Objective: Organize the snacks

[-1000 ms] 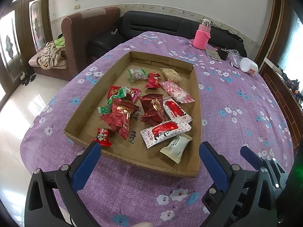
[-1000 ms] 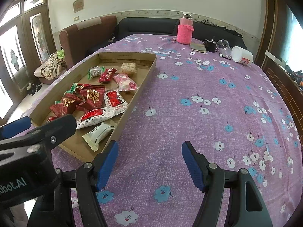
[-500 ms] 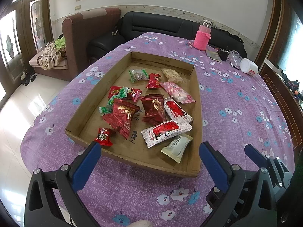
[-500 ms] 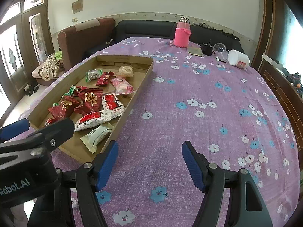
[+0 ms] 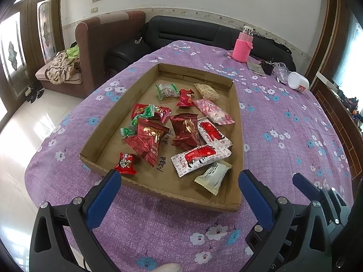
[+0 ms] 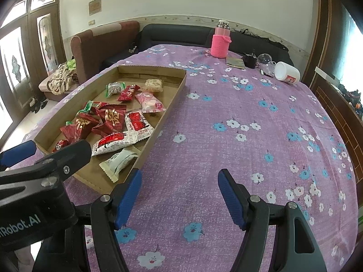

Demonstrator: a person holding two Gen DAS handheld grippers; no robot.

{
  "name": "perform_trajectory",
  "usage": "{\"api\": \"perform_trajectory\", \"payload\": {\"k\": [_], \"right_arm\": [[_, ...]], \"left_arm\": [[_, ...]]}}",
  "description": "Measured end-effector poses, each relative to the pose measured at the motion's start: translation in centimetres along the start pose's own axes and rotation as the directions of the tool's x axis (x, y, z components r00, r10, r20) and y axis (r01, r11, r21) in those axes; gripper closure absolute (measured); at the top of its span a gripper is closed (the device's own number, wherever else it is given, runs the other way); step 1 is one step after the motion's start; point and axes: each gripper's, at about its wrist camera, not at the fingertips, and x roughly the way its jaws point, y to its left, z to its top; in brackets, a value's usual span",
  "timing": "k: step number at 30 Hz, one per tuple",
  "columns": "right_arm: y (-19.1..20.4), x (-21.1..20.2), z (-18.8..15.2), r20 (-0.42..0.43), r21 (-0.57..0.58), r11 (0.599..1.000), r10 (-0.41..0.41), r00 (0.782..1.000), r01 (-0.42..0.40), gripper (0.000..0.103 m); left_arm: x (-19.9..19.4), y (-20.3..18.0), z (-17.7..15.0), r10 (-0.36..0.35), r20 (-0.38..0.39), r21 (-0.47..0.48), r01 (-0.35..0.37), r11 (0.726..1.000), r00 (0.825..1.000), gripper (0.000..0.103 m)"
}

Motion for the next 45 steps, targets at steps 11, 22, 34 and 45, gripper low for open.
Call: {"api": "perform_trajectory", "payload": {"k": [11,22,34,45], "right_arm": [[0.3,0.0,0.1,0.0,-0.007,1.0,0.002,1.0,-0.002,0.029],[0.6,0.1,0.2,-0.004,-0.01,1.0,0.009,1.0,-0.009,0.029],[1.2,0.3,0.3,-0.007,-0.026,1.0,0.014,1.0,-0.015,0.029],[0.8,-0.1,0.3,0.007,-0.018,0.999,0.048,0.999,-0.048,0.029]], "left_arm": [[-0.2,0.1,-0.1,-0.001,0.008,0.001,0.001,1.0,1.0,0.0],[0.0,0.4,0.0,0.005,0.0,-0.01,-0.005,1.0,1.0,0.0],[0.5,0.6,0.0,0.006,0.001,-0.02,-0.006,1.0,1.0,0.0],[-0.1,0.2,-0.1,0.067,0.04,-0.023,-0.067,0.998,0.997,0.0]]}}
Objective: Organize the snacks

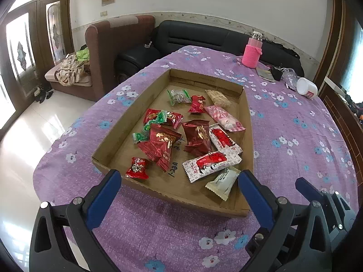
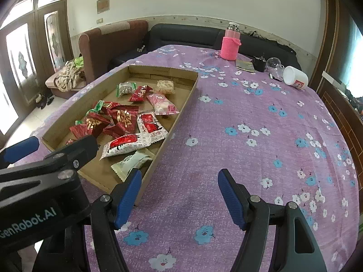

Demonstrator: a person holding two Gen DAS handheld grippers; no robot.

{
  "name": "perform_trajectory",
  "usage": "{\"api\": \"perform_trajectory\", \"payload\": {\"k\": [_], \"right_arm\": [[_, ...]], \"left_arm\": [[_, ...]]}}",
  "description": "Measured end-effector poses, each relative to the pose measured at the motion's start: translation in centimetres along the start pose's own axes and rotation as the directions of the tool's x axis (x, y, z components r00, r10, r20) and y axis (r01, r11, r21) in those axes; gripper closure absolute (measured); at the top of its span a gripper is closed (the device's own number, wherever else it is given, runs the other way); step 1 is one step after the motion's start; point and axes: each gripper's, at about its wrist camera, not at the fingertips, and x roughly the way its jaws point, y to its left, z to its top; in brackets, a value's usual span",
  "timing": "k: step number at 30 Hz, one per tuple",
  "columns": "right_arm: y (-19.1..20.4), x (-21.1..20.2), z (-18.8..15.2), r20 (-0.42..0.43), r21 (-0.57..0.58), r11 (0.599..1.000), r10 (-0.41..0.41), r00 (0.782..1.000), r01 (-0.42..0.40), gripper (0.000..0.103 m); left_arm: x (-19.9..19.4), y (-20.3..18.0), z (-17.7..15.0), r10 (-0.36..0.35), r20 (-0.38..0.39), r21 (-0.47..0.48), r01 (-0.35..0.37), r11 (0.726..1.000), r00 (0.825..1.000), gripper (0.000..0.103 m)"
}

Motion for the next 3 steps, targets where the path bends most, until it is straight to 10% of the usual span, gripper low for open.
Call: {"api": "perform_trajectory", "payload": {"k": [3], "right_arm": [[-0.71,-0.26,-0.02,0.007,0.016,1.0,0.009,1.0,-0.009,0.029]], "left_arm": [[-0.39,-0.62,-0.09,0.008,0.008,0.017,-0.009,1.0,1.0,0.0]]}}
